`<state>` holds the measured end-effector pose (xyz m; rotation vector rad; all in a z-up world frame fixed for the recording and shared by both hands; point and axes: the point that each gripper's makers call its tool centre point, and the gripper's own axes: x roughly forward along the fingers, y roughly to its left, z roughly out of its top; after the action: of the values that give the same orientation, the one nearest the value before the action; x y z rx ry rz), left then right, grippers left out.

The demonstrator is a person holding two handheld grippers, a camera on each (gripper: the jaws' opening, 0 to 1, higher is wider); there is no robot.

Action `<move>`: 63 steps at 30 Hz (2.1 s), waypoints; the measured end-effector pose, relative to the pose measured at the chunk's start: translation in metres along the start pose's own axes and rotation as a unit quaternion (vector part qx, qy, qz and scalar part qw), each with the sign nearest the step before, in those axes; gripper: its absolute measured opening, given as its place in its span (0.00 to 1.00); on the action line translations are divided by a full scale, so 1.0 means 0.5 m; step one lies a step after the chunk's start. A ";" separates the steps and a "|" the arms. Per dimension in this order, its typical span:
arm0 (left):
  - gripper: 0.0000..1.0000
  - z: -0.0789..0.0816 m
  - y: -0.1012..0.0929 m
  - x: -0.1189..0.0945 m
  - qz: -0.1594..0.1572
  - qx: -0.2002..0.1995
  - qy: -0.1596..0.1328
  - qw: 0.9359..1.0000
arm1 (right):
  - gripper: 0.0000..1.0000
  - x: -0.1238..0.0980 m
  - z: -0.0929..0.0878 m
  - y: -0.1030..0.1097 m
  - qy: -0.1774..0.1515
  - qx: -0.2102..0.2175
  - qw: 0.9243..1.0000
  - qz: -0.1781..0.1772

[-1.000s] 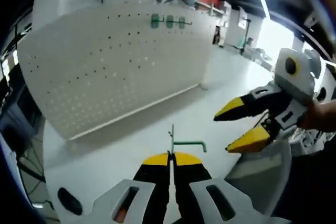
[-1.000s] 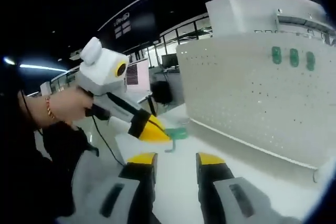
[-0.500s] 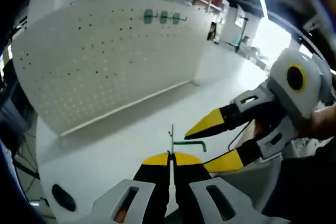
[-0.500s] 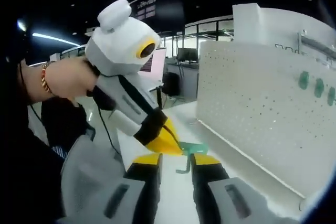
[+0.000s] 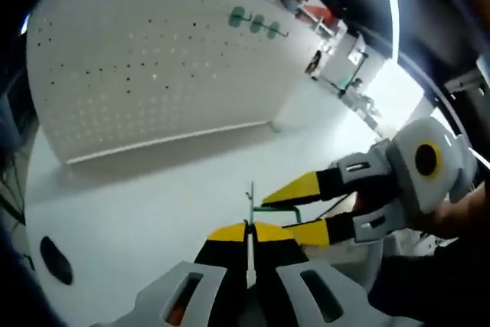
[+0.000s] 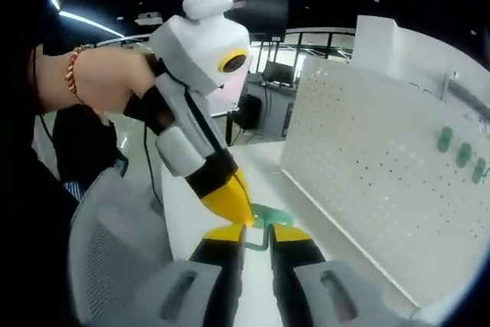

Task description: Insert the hook assembly into the mounting plate slot until the hook locks in place.

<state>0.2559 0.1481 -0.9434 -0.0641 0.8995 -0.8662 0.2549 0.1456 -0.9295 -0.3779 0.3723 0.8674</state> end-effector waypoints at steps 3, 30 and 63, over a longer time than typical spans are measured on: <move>0.01 -0.002 -0.002 0.000 -0.003 -0.004 0.004 1.000 | 0.08 0.003 0.000 0.004 0.003 -0.005 1.000 0.000; 0.01 0.022 0.015 -0.012 0.060 0.087 -0.035 0.994 | 0.05 0.009 -0.002 -0.022 -0.058 0.376 0.925 -0.004; 0.10 0.054 0.034 -0.004 0.105 0.166 -0.070 0.978 | 0.00 0.010 0.014 -0.059 -0.094 0.456 0.885 -0.012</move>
<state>0.2851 0.1531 -0.9315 0.2536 0.6083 -0.7931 0.2822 0.1349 -0.9210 0.5748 0.5490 0.6107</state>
